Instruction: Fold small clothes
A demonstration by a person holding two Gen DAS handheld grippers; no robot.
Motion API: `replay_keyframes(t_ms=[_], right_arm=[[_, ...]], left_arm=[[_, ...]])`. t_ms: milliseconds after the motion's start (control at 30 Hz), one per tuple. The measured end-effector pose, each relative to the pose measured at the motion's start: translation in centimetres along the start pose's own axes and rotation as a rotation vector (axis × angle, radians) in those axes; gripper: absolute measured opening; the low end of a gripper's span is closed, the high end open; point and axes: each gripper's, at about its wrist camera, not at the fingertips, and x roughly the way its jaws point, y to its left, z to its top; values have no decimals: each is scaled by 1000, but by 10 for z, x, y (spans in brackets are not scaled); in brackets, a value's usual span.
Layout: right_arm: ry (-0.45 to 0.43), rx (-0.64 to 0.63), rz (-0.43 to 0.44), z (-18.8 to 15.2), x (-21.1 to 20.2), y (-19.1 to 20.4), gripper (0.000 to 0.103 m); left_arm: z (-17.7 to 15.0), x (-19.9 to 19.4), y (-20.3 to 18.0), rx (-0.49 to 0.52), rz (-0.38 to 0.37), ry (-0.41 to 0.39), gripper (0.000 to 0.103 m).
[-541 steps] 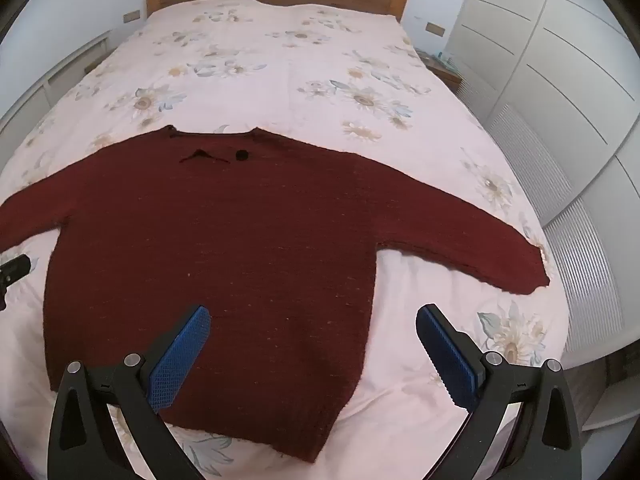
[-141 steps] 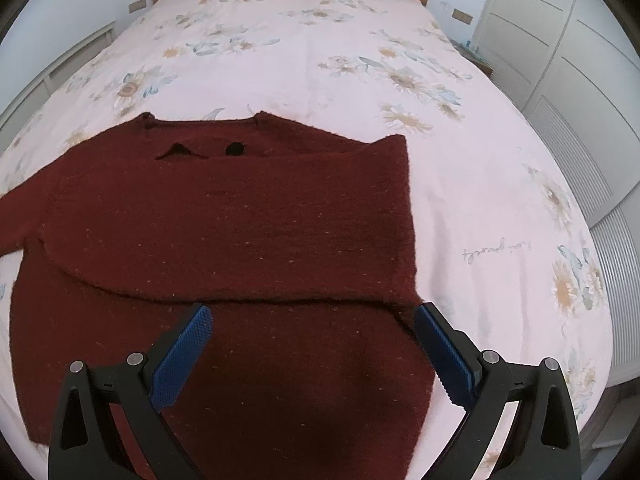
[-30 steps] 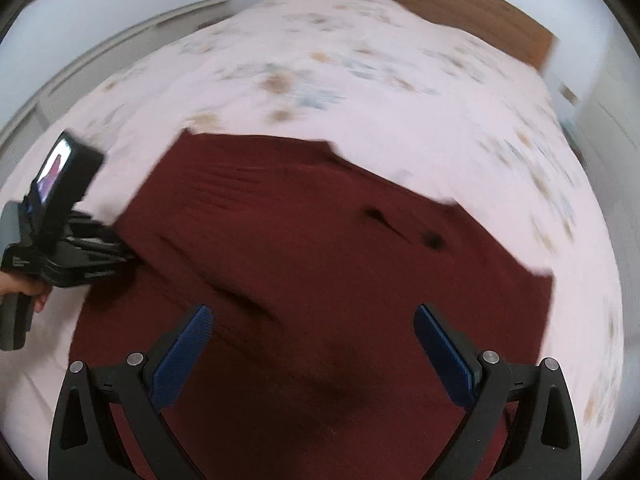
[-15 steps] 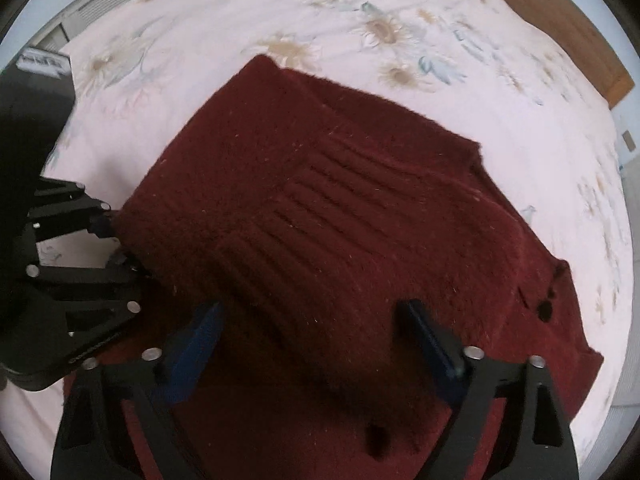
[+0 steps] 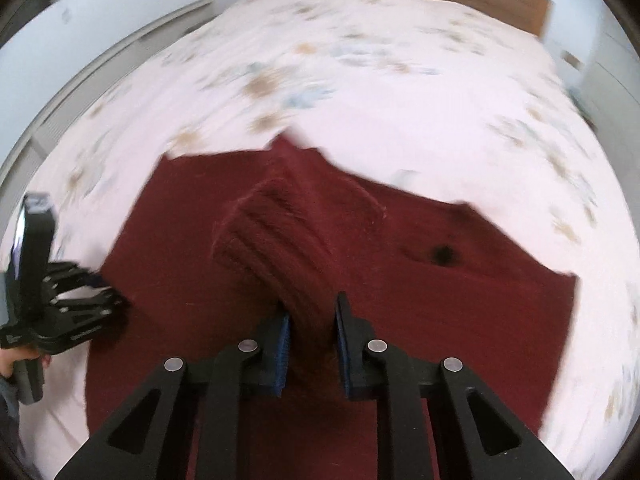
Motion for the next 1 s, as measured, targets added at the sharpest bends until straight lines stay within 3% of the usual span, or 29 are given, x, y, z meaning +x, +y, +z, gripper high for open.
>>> replay_keyframes(t_ms=[300,500,633,1000], right_arm=[[-2,166,-32,-33,-4,-67,13],[77,204,-46,-64,18,-94,11],[115,238,-54,-80,31,-107,11],[129,282,-83,-94,23,-123,11]], left_arm=[[0,-15,-8,52,37,-38,20],[0,-20,-14,93,71,-41,20],[-3,-7,-10,66,114,-1,20],[-3,1,-1,27,102,1,20]])
